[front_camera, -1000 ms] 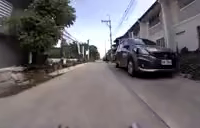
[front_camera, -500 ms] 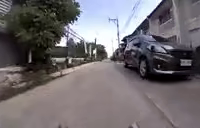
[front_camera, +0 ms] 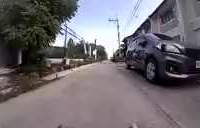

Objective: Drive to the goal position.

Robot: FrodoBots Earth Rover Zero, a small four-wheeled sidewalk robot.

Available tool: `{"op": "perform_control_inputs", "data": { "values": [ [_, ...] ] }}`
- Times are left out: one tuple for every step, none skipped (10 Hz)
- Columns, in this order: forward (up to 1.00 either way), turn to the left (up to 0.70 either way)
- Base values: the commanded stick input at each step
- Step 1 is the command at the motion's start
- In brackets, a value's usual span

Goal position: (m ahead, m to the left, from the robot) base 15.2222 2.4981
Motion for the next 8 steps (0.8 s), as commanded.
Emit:
{"op": "perform_control_inputs", "data": {
  "values": [
    [1.0,0.02],
    [1.0,0.02],
    [1.0,0.02],
    [1.0,0.02],
    [1.0,0.02],
    [1.0,0.01],
    [1.0,-0.36],
    [1.0,-0.22]
  ]
}}
